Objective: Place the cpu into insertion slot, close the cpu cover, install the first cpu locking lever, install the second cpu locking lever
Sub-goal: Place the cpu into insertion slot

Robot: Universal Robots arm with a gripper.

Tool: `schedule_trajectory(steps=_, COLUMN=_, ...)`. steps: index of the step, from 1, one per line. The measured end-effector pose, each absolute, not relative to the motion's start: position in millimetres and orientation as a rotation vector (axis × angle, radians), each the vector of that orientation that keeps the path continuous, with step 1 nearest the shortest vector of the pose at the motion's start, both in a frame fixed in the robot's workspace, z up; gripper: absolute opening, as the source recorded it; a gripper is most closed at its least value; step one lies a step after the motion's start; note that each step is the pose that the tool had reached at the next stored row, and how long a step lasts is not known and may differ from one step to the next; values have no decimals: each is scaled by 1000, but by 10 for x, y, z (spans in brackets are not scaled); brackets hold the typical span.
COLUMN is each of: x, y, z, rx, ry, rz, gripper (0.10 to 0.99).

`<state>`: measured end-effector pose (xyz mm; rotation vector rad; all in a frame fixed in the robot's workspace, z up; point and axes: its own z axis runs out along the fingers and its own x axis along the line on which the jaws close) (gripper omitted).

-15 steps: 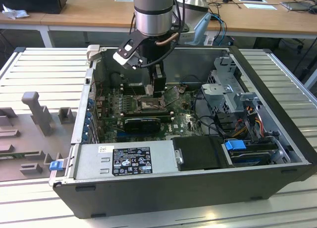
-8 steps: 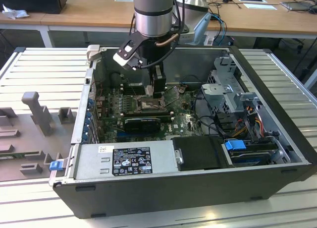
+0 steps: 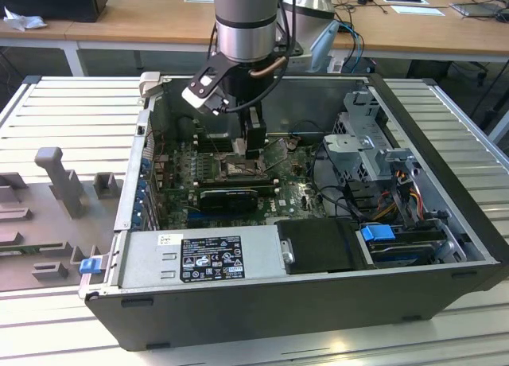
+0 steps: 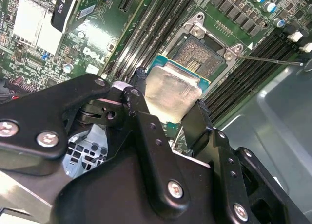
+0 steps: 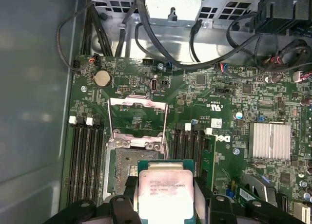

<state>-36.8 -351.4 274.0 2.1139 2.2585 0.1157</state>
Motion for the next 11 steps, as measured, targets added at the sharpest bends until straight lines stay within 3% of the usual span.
schedule_trajectory(steps=11, x=-368, y=-3446, z=2544, rx=2152, ry=2222, rz=116, gripper=541)
